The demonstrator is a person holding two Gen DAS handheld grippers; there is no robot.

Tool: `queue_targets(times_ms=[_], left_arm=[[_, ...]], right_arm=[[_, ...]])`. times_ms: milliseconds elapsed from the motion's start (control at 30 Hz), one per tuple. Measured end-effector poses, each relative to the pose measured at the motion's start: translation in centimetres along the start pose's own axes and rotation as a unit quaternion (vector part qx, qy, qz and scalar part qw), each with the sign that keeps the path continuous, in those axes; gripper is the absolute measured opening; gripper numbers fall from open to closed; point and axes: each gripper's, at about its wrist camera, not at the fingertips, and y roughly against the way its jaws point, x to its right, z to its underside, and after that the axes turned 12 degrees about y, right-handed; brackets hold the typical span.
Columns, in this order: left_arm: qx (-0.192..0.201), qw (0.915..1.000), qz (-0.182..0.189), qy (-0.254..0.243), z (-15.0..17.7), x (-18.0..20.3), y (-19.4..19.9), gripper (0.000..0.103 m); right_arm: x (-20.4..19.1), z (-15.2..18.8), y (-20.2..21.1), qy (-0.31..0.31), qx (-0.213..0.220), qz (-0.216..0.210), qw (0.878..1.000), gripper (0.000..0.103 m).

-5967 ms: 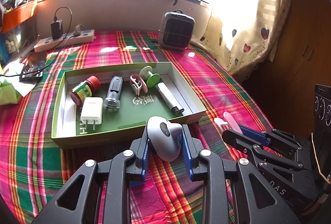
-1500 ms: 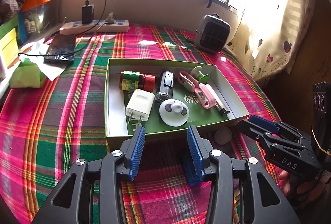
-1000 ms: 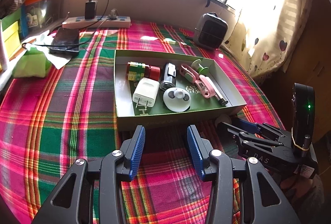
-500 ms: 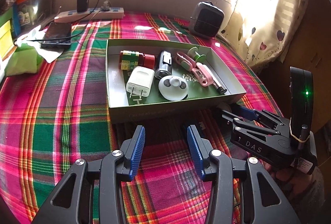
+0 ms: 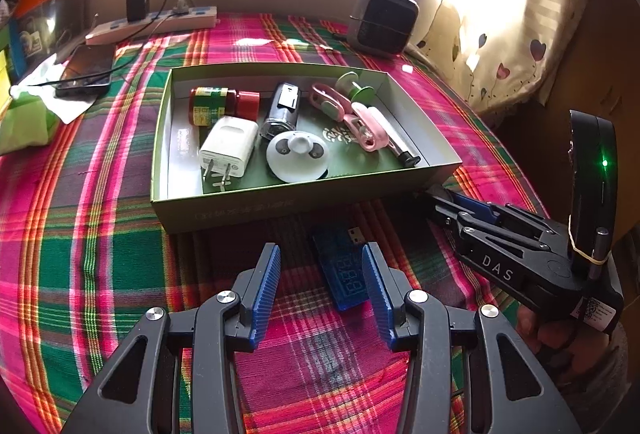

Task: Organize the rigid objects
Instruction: 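Withdraw both open tools from the box toward the remaining items, then grasp the white round cup with the right tool while the left tool grasps the blue USB meter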

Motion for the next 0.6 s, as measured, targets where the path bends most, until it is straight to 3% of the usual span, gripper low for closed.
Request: queue_targets(times_ms=[233, 600], left_arm=[[-0.007, 0.9999, -0.010, -0.010, 0.4, 1.8, -1.0, 0.042], [0.004, 0.9969, -0.072, -0.030, 1.3, 2.9, -2.2, 0.042]], right_arm=[[1.8, 0.8, 0.7, -0.011, 0.000, 0.001, 1.000, 0.029], [4.0, 1.7, 1.3, -0.030, 0.005, -0.012, 0.999, 0.029]])
